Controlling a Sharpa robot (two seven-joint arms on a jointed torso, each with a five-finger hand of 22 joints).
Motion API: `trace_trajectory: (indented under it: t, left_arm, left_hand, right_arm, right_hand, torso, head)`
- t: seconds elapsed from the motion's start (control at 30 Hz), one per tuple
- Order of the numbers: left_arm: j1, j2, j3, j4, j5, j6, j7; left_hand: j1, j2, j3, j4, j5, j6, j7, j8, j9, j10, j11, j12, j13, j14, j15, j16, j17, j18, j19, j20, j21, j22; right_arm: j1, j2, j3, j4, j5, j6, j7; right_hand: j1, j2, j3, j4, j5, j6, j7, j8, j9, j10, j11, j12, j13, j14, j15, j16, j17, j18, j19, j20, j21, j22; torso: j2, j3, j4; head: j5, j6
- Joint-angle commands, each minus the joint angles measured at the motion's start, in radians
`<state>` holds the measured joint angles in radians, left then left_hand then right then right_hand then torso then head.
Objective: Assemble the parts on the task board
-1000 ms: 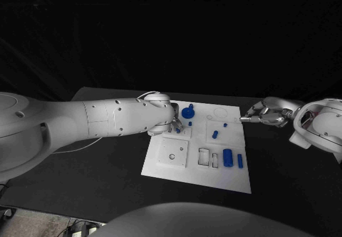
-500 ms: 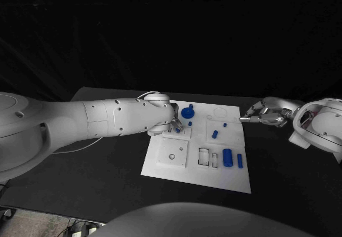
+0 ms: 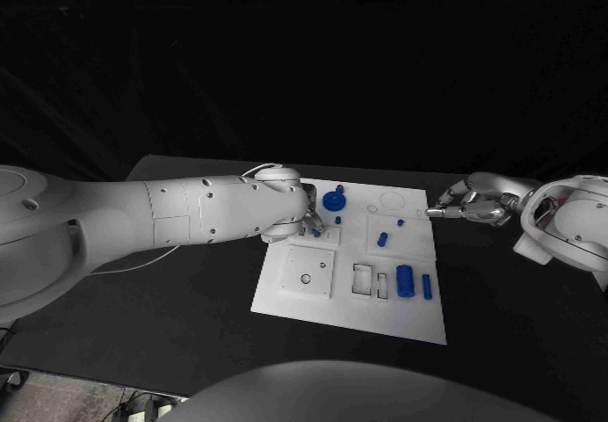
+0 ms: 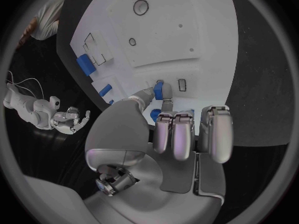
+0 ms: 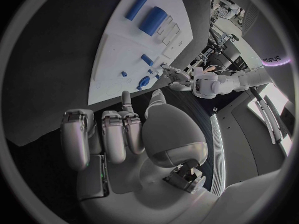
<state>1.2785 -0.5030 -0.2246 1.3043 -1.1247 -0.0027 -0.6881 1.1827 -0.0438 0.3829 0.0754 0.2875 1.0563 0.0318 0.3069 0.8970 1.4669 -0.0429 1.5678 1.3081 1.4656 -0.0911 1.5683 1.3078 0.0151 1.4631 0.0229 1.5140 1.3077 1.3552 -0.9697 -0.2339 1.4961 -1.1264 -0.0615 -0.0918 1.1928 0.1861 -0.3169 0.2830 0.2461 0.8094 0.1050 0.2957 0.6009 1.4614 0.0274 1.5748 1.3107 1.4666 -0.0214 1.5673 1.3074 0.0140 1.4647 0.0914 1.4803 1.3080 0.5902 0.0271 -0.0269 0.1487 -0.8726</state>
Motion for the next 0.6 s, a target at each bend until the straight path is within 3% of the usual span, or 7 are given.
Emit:
trace_trajectory:
  t: [0.03,0.23,0.4,0.6]
  left_arm:
    - [0.001,-0.005,0.006,0.010,-0.031,-0.028,-0.006]
    - [0.014,-0.005,0.012,-0.001,-0.008,0.002,-0.013]
    - [0.023,0.006,0.013,-0.023,0.032,0.071,-0.031]
    - [0.029,0.015,0.014,-0.032,0.046,0.106,-0.048]
  left_hand:
    - [0.010,-0.006,0.052,-0.043,-0.006,0.012,-0.015,0.003,0.003,0.104,-0.009,0.003,0.263,0.105,-0.005,0.002,0.263,0.003,0.069,-0.006,-0.002,0.202]
    - [0.010,-0.008,0.054,-0.042,-0.008,0.013,-0.016,0.003,0.003,0.104,-0.010,0.003,0.263,0.105,-0.006,0.002,0.263,0.003,0.068,-0.006,-0.003,0.202]
    - [0.008,-0.011,0.058,-0.036,-0.017,0.014,-0.016,0.002,0.002,0.104,-0.010,0.003,0.263,0.105,-0.006,0.002,0.263,0.004,0.068,-0.006,-0.004,0.200]
    - [0.005,-0.013,0.060,-0.028,-0.027,0.013,-0.016,-0.001,0.001,0.104,-0.010,0.003,0.263,0.105,-0.006,0.002,0.263,0.004,0.068,-0.007,-0.005,0.200]
  right_arm:
    - [-0.001,0.003,0.000,-0.002,-0.002,0.009,0.004]
    - [-0.001,0.007,0.000,-0.005,-0.002,0.010,0.004]
    - [-0.001,0.008,0.000,-0.005,-0.002,0.012,0.002]
    - [-0.001,0.007,0.000,-0.005,-0.002,0.014,0.001]
  right_hand:
    - [0.009,0.000,-0.004,-0.004,0.005,-0.007,0.001,-0.007,-0.002,0.109,-0.003,-0.004,0.260,0.104,0.001,0.003,0.263,0.018,0.006,0.002,-0.006,0.220]
    - [0.010,0.000,-0.004,-0.004,0.005,-0.006,0.001,-0.007,-0.002,0.109,-0.003,-0.004,0.260,0.104,0.001,0.003,0.263,0.018,0.004,0.002,-0.007,0.220]
    - [0.011,0.000,-0.004,-0.005,0.006,-0.006,0.001,-0.007,-0.002,0.109,-0.003,-0.004,0.260,0.104,0.001,0.003,0.263,0.018,0.005,0.002,-0.007,0.220]
    - [0.011,0.000,-0.004,-0.005,0.006,-0.006,0.001,-0.008,-0.002,0.109,-0.003,-0.004,0.260,0.104,0.001,0.003,0.263,0.018,0.004,0.002,-0.007,0.219]
  torso:
    - [-0.002,0.0006,-0.0004]
    - [-0.001,0.0004,-0.0004]
    - [0.000,-0.0001,-0.0005]
    - [0.000,0.0004,-0.0002]
  head:
    - [0.002,0.000]
    - [0.001,0.000]
    - [-0.002,0.000]
    - [0.001,0.000]
